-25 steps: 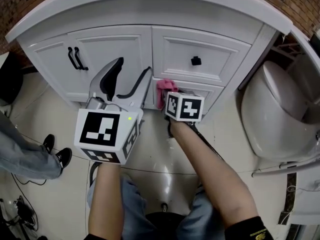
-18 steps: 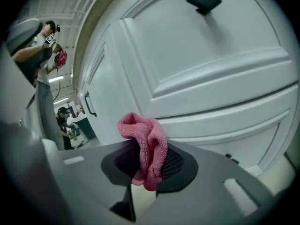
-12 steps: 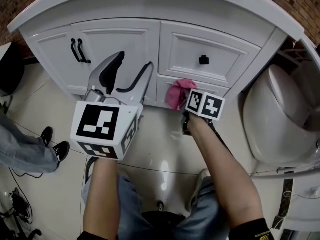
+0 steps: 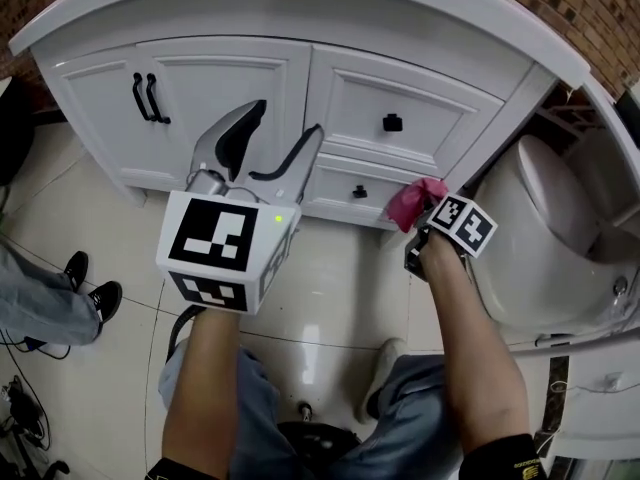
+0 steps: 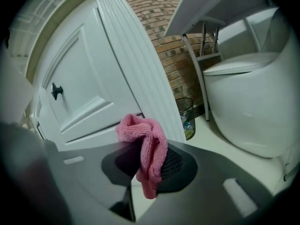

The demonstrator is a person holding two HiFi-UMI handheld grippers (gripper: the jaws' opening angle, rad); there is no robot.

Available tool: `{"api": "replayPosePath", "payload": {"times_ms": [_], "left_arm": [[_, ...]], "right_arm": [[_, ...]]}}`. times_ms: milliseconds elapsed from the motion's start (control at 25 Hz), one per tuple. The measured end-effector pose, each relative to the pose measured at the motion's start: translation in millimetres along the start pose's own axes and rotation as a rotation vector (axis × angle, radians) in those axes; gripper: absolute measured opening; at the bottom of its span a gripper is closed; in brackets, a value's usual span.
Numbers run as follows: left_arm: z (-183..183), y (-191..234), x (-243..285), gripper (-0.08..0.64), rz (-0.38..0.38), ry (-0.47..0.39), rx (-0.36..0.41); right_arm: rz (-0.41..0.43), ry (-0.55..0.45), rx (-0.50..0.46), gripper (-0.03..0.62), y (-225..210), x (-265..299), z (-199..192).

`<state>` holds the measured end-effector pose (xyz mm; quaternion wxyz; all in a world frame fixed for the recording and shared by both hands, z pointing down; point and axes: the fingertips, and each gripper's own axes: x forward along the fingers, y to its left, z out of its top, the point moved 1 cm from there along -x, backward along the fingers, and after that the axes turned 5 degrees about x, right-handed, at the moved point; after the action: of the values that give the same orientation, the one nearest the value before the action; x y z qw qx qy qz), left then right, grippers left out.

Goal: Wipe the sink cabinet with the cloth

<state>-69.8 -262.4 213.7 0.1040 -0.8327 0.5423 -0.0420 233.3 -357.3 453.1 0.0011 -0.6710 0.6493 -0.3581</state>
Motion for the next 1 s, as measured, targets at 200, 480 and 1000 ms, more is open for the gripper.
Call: {"api": "replayPosePath", "payload": {"times_ms": [200,480,1000], "left_arm": [[-1,4,-1,0.259,0.008,0.003,-0.006],[-6,14,-4,0.259,0.022,0.031,0.021],[-5,18,-13,0.259,0.007,0.035,0.057]], "right_arm": [[0.111,0.044,0.082,0.079,60,14,-37],[0.132,0.028,0.058,0.077,128,25,-73],[0.387,0.202,-0.408,0.078,216,42,-120]]}}
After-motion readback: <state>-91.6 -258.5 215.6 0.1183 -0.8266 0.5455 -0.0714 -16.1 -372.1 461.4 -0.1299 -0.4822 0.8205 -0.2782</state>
